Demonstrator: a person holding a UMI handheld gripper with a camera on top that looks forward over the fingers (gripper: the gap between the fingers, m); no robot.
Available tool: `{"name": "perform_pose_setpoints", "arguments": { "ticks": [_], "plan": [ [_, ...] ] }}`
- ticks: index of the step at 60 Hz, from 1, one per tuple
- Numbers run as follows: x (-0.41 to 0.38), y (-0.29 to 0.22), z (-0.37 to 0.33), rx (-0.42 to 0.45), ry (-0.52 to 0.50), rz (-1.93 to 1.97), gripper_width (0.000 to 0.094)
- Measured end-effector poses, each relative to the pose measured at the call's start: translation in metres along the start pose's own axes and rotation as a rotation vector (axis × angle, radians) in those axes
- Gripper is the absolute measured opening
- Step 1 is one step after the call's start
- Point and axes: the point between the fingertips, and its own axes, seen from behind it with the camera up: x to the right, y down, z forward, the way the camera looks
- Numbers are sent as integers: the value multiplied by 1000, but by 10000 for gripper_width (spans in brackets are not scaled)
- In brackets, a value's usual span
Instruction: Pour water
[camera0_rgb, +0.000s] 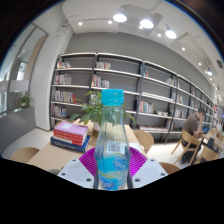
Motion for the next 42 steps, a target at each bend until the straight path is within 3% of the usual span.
{"name": "perform_pose_setpoints", "arguments": {
  "ticks": [24,26,32,42],
  "plan": [
    [16,132,24,-170,-51,156,386],
    [13,127,29,-118,-51,157,380],
    [14,130,22,-112,-53,155,381],
    [10,128,26,-120,-40,157,522]
  ]
}}
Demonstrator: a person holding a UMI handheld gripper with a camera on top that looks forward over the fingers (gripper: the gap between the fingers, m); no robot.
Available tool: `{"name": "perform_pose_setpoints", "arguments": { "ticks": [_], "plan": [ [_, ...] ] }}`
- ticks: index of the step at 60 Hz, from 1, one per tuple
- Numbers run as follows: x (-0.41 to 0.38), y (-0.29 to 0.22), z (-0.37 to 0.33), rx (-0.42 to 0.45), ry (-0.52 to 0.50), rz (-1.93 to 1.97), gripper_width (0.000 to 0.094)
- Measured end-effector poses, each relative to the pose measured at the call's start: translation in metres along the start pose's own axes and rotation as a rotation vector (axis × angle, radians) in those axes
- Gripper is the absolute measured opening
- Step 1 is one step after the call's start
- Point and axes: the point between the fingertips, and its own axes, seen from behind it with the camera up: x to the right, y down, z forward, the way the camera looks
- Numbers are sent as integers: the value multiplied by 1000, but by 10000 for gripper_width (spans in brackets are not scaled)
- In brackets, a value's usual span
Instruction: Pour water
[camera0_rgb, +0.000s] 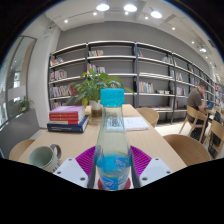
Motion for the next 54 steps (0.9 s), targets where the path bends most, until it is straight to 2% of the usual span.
{"name": "perform_pose_setpoints", "arguments": {
  "ticks": [3,9,11,23,30,42,54],
  "plan": [
    [0,6,0,-33,3,1,574],
    [7,30,-14,-119,30,52,834],
    [8,37,-22,-137,36,62,866],
    [-13,91,-107,-282,31,35,848],
    [-42,89,-160,-316,6,31,848],
    [-104,41,-215,-270,-39,7,854],
    [-131,-13,-252,-204,-39,-13,857]
  ]
}}
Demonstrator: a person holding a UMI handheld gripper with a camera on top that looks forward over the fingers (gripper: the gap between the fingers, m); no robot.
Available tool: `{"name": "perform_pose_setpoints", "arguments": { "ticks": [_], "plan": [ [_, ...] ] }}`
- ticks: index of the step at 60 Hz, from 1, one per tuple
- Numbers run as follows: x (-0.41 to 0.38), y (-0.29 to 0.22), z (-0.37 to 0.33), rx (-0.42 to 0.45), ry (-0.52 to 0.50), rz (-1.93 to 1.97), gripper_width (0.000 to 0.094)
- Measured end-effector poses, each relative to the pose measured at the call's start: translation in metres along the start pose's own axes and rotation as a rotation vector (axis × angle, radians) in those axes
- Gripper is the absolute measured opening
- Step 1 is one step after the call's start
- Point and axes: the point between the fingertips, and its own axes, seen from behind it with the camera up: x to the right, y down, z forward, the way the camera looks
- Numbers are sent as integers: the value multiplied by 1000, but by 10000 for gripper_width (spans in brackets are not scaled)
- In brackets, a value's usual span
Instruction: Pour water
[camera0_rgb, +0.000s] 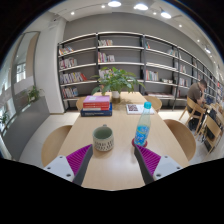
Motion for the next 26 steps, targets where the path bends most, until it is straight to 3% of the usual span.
{"name": "perform_pose_setpoints", "arguments": {
  "ticks": [10,26],
  "plan": [
    [-4,-28,-25,46,21,0,857],
    [1,-30,-46,28,73,0,854]
  ]
}}
